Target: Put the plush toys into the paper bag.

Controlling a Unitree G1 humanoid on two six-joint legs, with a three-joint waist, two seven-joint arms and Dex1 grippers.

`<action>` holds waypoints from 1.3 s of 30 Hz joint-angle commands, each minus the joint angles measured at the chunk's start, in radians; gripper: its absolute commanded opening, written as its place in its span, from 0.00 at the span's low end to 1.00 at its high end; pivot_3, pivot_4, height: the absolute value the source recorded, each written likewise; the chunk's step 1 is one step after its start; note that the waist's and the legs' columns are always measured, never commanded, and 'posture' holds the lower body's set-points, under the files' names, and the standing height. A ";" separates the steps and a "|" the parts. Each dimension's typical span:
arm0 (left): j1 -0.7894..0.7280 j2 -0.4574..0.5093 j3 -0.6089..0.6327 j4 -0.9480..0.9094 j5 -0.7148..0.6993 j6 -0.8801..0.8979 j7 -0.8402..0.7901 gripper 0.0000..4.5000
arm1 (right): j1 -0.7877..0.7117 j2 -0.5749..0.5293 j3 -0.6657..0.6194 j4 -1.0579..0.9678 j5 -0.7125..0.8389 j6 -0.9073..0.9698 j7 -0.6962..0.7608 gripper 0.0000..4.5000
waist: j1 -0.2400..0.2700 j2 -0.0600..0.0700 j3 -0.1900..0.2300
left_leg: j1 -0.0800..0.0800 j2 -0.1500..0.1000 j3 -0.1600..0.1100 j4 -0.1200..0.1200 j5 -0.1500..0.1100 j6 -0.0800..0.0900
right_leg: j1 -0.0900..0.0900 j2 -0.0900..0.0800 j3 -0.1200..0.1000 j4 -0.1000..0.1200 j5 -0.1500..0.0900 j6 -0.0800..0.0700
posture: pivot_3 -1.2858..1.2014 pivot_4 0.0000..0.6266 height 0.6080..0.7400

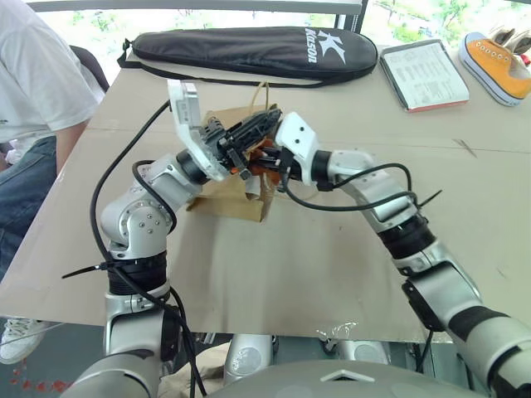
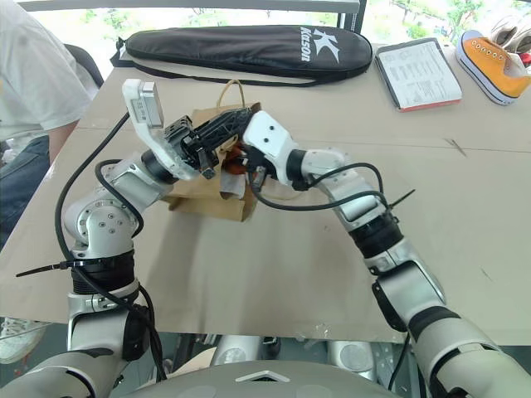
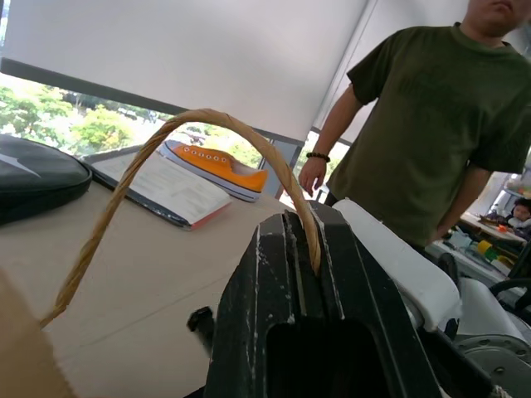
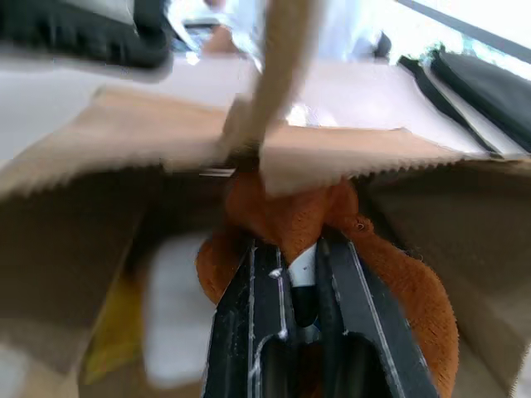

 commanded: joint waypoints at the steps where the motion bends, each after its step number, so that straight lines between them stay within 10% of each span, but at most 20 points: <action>1: 0.014 0.002 -0.005 -0.056 0.001 -0.015 -0.007 0.00 | -0.038 0.051 -0.007 0.089 0.036 -0.039 0.100 0.15 | 0.001 0.000 0.000 | 0.000 0.000 0.000 0.000 0.000 0.000 | 0.000 0.000 0.000 0.000 0.000 0.000 | 0.52 0.24 1.00; 9: 0.057 0.024 0.013 -0.074 0.008 -0.020 -0.010 0.00 | -0.023 0.098 -0.040 0.236 0.000 -0.161 0.135 0.98 | -0.001 0.000 0.000 | 0.000 0.000 0.001 0.000 0.000 0.000 | 0.000 -0.001 0.000 0.001 0.000 0.000 | 0.52 0.24 1.00; 26: 0.065 0.103 0.079 0.002 -0.030 -0.010 -0.092 0.00 | 0.161 -0.137 -0.152 -0.420 0.132 0.332 0.070 0.98 | 0.003 0.000 0.000 | 0.000 -0.001 0.001 0.000 0.000 0.000 | -0.001 -0.004 -0.001 0.003 0.000 0.000 | 0.52 0.24 1.00; 39: 0.055 0.125 0.078 0.008 -0.040 0.020 -0.100 0.00 | 0.129 -0.151 -0.220 -0.307 0.132 0.671 -0.156 0.98 | 0.002 0.000 0.000 | 0.000 -0.001 0.001 0.000 0.000 0.000 | -0.001 -0.004 -0.001 0.002 0.000 0.000 | 0.52 0.24 1.00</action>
